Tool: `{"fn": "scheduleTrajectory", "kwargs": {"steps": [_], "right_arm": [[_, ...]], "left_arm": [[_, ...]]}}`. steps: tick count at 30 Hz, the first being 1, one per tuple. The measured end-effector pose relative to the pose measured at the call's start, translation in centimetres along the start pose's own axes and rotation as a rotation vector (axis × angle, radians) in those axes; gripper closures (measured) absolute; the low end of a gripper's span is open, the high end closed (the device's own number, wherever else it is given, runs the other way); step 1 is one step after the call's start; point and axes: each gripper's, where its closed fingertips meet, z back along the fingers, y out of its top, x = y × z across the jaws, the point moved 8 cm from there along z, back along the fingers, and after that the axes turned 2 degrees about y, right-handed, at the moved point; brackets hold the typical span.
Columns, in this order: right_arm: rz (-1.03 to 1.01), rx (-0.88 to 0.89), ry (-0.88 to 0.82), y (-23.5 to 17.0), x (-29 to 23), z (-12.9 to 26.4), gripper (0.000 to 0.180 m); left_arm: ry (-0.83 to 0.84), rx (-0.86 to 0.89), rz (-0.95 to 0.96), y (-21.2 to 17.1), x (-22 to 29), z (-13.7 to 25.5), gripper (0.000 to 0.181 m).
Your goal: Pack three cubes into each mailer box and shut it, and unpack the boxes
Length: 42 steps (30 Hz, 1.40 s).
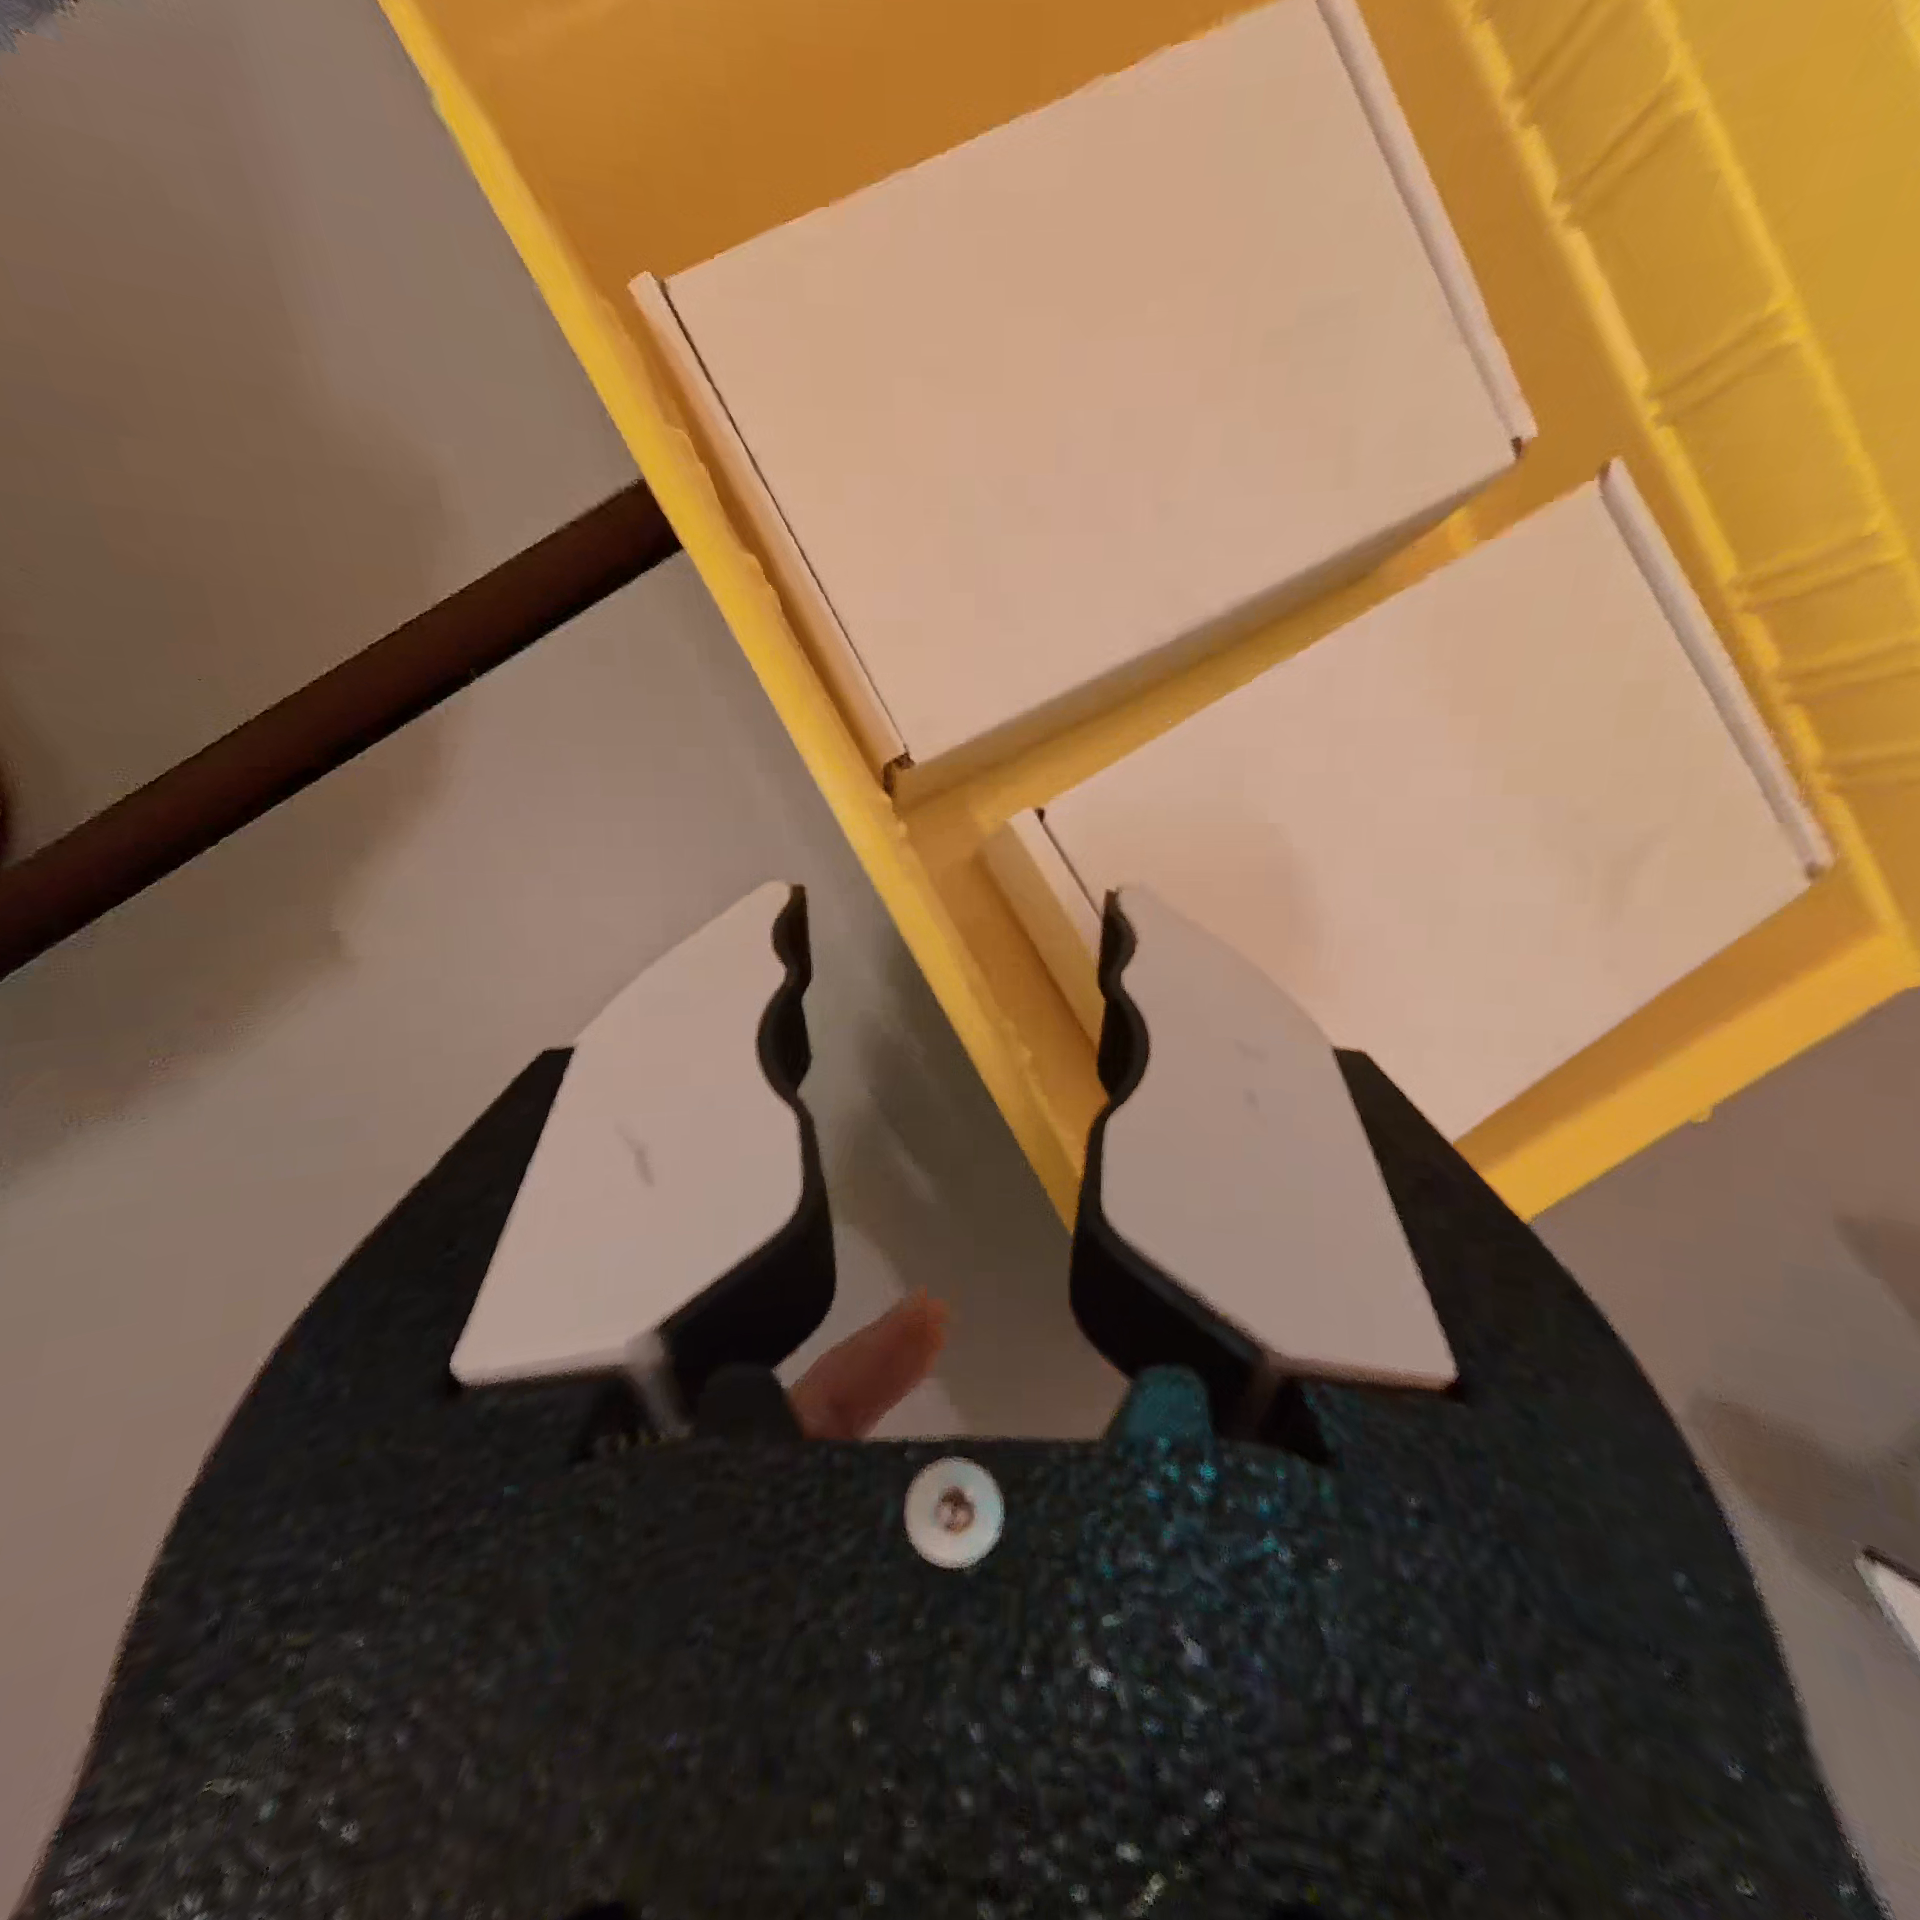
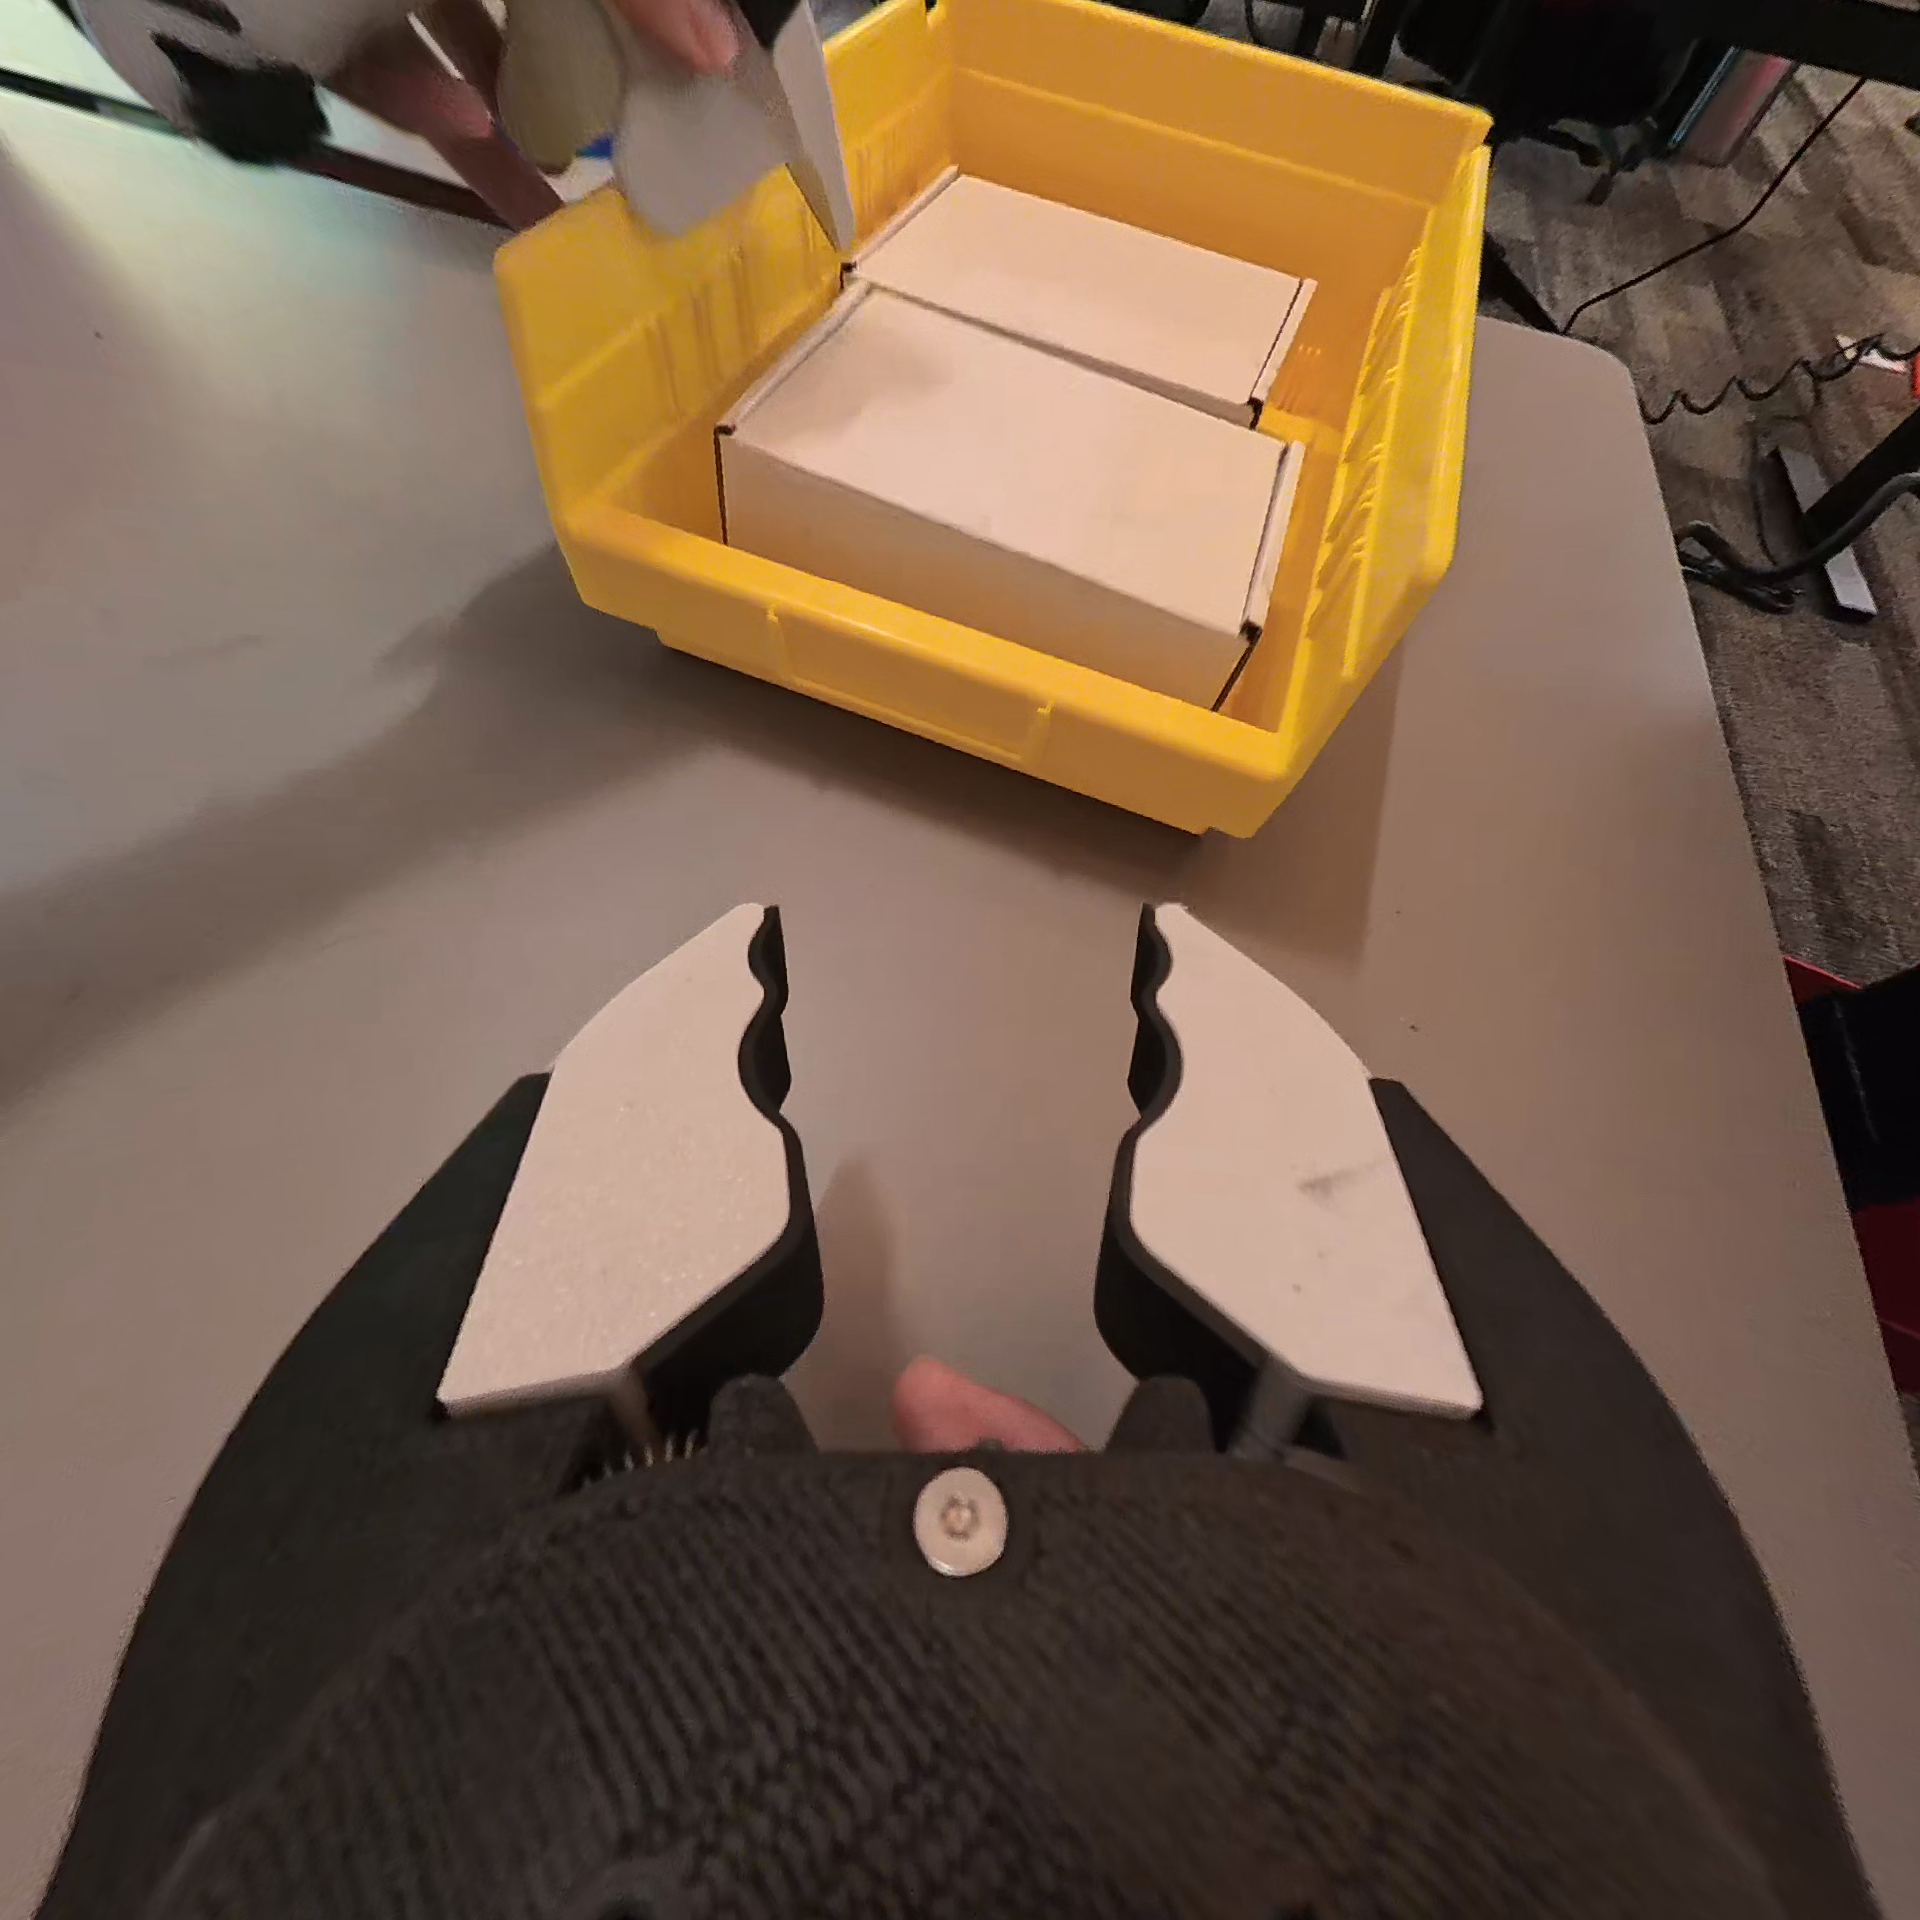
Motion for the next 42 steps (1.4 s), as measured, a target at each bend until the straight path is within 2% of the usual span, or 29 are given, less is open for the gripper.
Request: {"fn": "scheduleTrajectory", "kwargs": {"steps": [3,6,7,11,20,29,37,42], "right_arm": [[0.0,-0.012,0.004,-0.2,0.0,-0.2,0.115],[-0.015,-0.002,0.022,-0.3,-0.1,-0.4,0.116],[-0.018,-0.004,0.023,-0.4,-0.1,-0.5,0.116],[-0.012,-0.039,0.03,-0.9,-0.1,-1.1,0.116],[0.021,-0.04,0.037,-0.5,-0.3,-0.8,0.116],[0.085,-0.074,0.047,-0.5,-0.8,-1.3,0.116],[0.091,-0.097,0.032,-1.0,-0.6,-2.0,0.116],[0.086,-0.107,0.007,-1.5,-0.2,-2.2,0.117]], "left_arm": [[-0.009,-0.098,-0.081,-0.8,0.6,-1.0,0.117],[0.004,-0.067,-0.132,-0.9,1.1,-1.7,0.119],[-0.003,-0.051,-0.146,-0.9,1.4,-1.8,0.125],[0.036,-0.06,-0.187,-0.8,1.3,-1.6,0.117],[-0.123,-0.055,-0.094,-1.7,0.6,-1.8,0.112],[-0.091,0.003,-0.214,-1.6,1.1,-1.6,0.117],[-0.124,0.071,-0.22,-2.3,1.0,-1.6,0.113],[-0.13,0.13,-0.189,-3.0,1.0,-1.4,0.117]]}}
